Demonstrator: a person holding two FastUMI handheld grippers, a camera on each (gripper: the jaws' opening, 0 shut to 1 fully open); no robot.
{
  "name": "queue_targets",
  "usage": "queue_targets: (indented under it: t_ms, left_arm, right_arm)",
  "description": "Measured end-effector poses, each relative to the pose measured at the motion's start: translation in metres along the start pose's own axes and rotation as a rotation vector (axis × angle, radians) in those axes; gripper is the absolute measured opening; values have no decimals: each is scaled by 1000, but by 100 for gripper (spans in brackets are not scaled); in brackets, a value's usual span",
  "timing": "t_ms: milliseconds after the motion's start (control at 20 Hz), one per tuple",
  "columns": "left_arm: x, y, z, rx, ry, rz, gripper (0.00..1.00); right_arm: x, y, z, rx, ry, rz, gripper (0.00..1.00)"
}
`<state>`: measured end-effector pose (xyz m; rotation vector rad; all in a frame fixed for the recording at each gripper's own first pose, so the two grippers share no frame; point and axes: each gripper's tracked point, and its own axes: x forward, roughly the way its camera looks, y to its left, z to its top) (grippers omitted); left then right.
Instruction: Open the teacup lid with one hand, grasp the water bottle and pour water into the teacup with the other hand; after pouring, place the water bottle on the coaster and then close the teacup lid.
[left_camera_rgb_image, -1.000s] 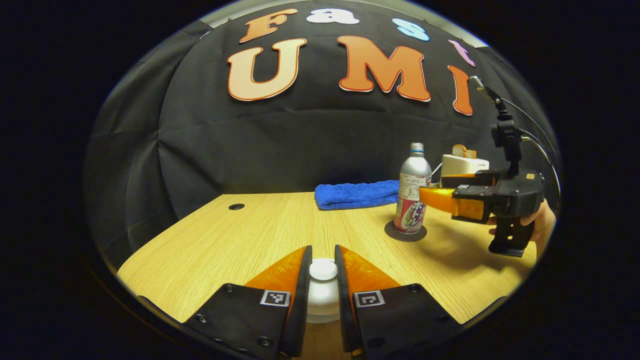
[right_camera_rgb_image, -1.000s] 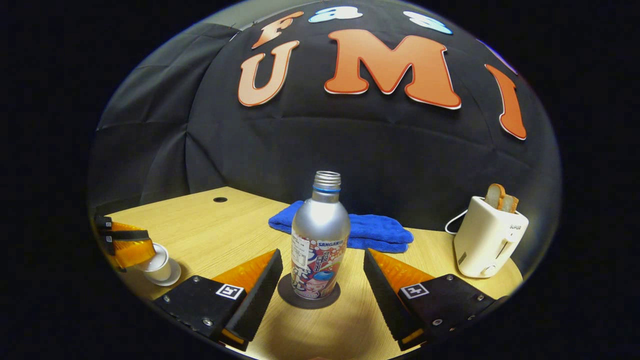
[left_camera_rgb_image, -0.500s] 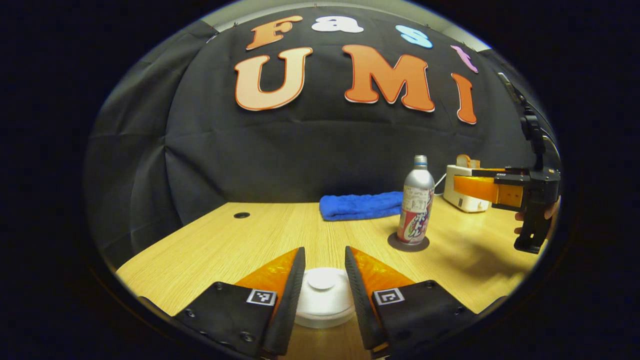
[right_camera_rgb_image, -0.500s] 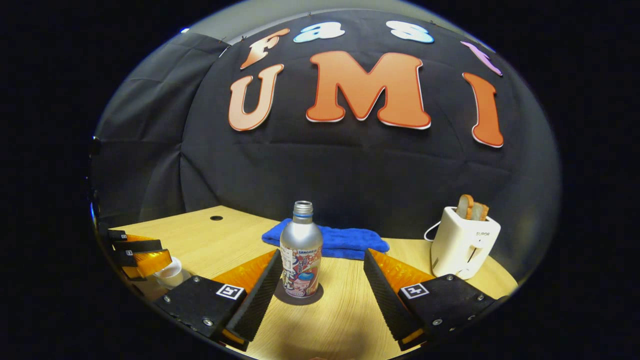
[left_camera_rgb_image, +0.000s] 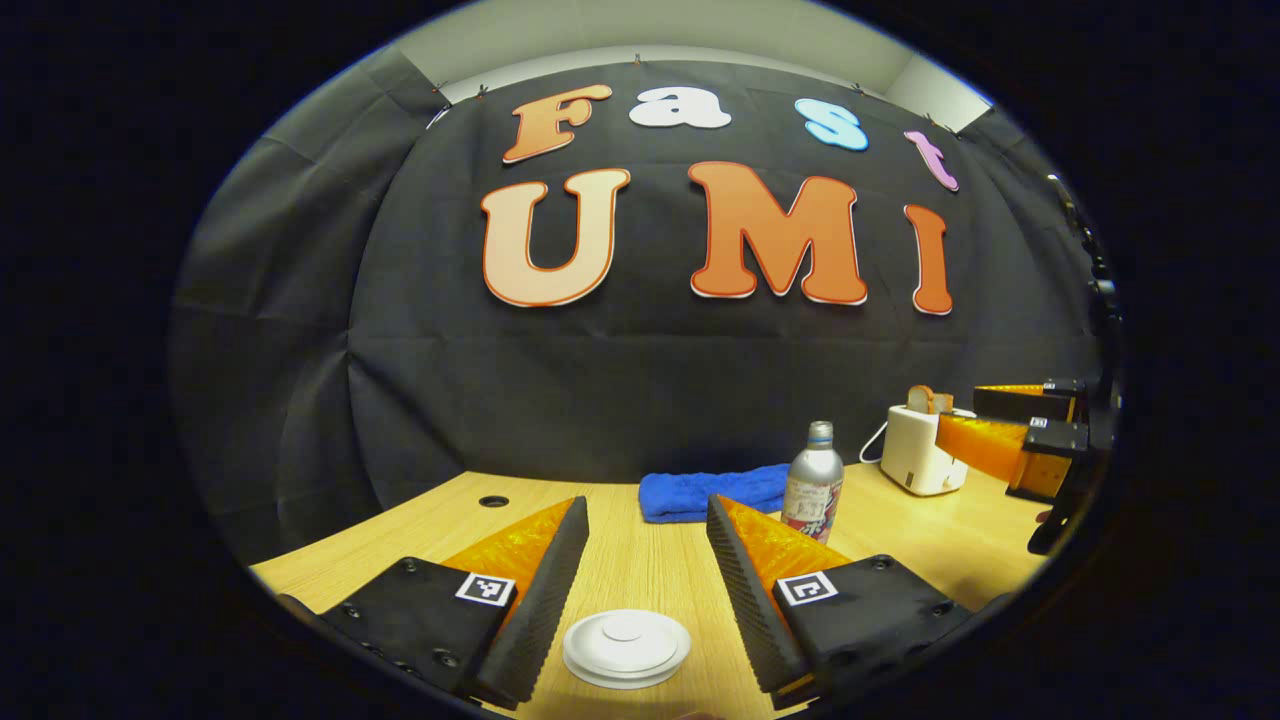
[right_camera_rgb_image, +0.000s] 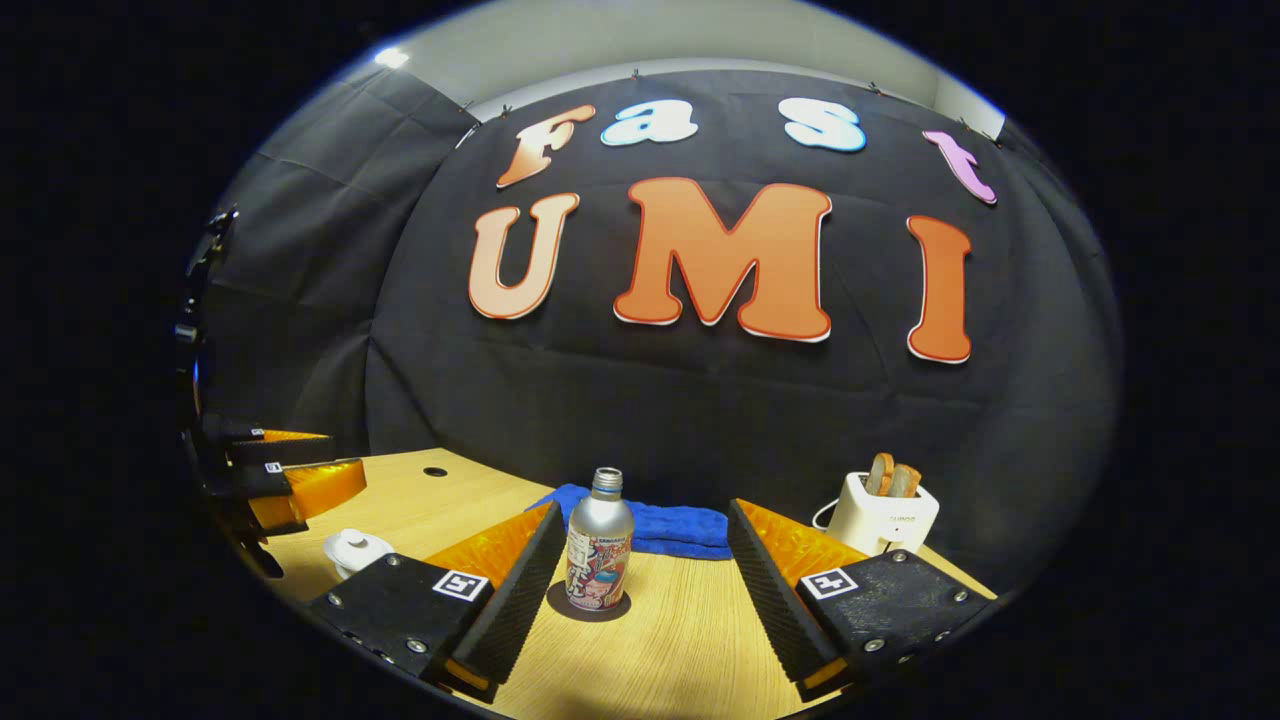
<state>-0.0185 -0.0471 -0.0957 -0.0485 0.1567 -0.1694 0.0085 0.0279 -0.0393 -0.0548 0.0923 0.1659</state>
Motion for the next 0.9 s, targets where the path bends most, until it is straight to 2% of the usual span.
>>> queue_targets:
  t_ms: [50,150,200,300,500,750,850,900]
  left_arm:
    - [-2,-1,10,-2,-15,4,81]
    - [-8,-3,28,-4,-43,9,84]
    - [-12,-4,36,-1,-55,9,94]
    - [-17,-8,43,5,-65,14,91]
    - [-30,-8,48,10,-61,28,93]
    - [-43,-7,57,23,-74,34,100]
    - [-47,-7,60,31,-79,32,93]
    - [-48,-7,62,35,-81,36,97]
  right_arm:
    - [-5,-1,2,-7,-7,-2,98]
    - [-13,0,5,-17,-18,-1,98]
    - [-17,-1,7,-24,-23,-5,98]
    - [-25,-1,8,-30,-29,-9,99]
    - [-39,-1,14,-33,-34,-16,99]
    - [-48,0,25,-38,-60,-31,99]
    - [-49,0,30,-43,-71,-32,99]
    - [-50,1,32,-45,-76,-34,99]
